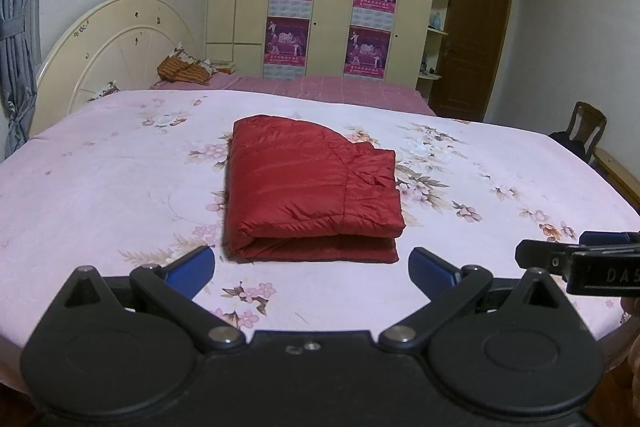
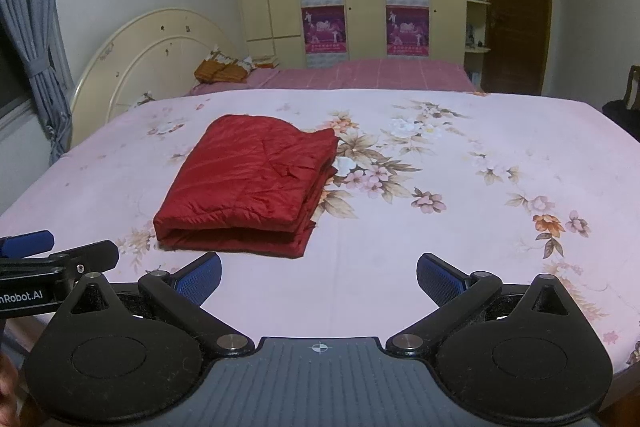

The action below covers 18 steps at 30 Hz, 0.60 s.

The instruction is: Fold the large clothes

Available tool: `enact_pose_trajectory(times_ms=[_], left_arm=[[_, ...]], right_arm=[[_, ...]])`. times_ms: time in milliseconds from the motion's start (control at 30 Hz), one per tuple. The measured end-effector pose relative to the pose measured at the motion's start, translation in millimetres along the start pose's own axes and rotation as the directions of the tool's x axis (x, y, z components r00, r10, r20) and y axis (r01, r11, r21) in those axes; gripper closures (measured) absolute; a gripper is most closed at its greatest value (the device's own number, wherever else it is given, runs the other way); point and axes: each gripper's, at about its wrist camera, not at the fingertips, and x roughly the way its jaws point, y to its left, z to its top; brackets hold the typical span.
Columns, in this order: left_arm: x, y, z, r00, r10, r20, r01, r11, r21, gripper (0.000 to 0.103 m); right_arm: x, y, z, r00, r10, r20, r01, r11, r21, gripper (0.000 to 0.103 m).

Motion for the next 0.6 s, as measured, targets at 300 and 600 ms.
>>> enact_pose_trajectory(times_ms=[300,600], left_arm=[[0.8,0.3,1.1,1.000,-0.005,0.005,0.005,1.000,0.005,0.000],[1.4,0.3,2.8,1.000,-0.006,0.007,0.006,1.000,0.008,0.000]], right_arm=[[-0.4,0.2,0.6,1.000,-0.010,0.009,0.011,1.000,-0.020,0.000],[0.9,-3.8,0.9,1.000,-0.007,0.006,0.007,1.000,-0.012,0.000]])
